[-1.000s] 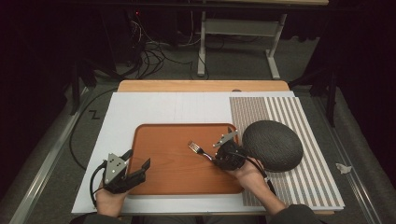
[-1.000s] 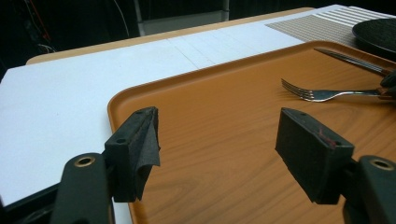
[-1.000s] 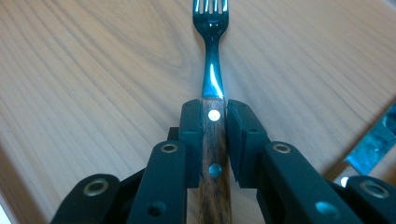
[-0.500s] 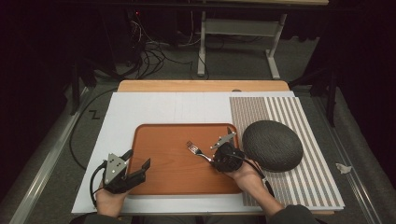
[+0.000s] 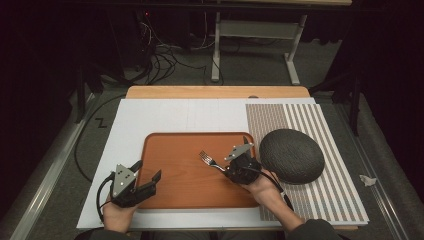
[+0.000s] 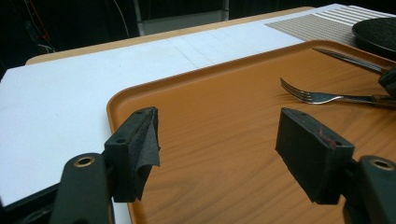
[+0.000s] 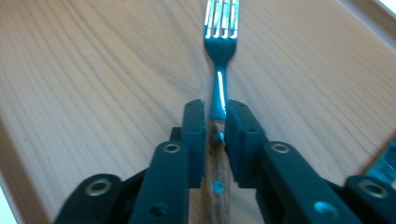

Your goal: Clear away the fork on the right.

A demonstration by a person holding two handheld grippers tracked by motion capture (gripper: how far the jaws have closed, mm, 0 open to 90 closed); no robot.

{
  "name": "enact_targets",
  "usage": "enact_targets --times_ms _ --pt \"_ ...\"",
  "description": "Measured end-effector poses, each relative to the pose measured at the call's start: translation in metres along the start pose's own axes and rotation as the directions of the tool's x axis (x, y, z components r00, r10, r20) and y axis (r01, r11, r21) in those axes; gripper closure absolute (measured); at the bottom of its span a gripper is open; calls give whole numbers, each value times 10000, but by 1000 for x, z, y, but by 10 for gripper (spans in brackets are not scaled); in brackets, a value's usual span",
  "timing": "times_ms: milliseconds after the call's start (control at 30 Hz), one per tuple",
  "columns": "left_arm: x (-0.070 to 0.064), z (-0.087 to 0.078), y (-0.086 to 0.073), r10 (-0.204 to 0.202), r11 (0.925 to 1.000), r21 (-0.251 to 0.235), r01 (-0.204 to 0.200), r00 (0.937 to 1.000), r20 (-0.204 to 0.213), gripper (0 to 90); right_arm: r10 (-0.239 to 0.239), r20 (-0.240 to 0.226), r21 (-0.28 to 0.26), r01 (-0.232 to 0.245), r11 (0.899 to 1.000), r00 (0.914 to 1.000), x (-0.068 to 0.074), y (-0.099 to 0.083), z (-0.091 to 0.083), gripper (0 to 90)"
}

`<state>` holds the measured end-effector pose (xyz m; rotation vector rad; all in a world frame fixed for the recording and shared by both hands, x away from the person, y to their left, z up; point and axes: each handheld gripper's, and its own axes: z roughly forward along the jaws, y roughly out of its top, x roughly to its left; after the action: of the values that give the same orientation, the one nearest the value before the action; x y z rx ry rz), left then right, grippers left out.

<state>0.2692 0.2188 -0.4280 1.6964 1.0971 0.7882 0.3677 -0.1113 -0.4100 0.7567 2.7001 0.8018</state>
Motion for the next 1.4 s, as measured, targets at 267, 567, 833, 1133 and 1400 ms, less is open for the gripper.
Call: enact_targets --times_ms 267,567,833,1133,1400 --pt "0 0 0 5 10000 3 -5 10000 7 299 -287 -288 82 289 9995 9992 3 5 10 842" --pt "0 0 0 7 10000 13 -7 10000 9 299 -367 -365 213 375 9991 9987 6 5 14 848" --pt "0 0 0 7 10000 3 -7 10000 13 299 -325 -235 330 332 9989 9992 3 5 19 854" --pt "0 0 0 10 10000 -8 -10 10000 12 299 -114 -44 249 115 9996 9999 -6 3 20 853" --pt "0 0 0 12 10000 -12 -12 10000 7 300 70 66 230 -71 9997 10000 -13 2 19 853"
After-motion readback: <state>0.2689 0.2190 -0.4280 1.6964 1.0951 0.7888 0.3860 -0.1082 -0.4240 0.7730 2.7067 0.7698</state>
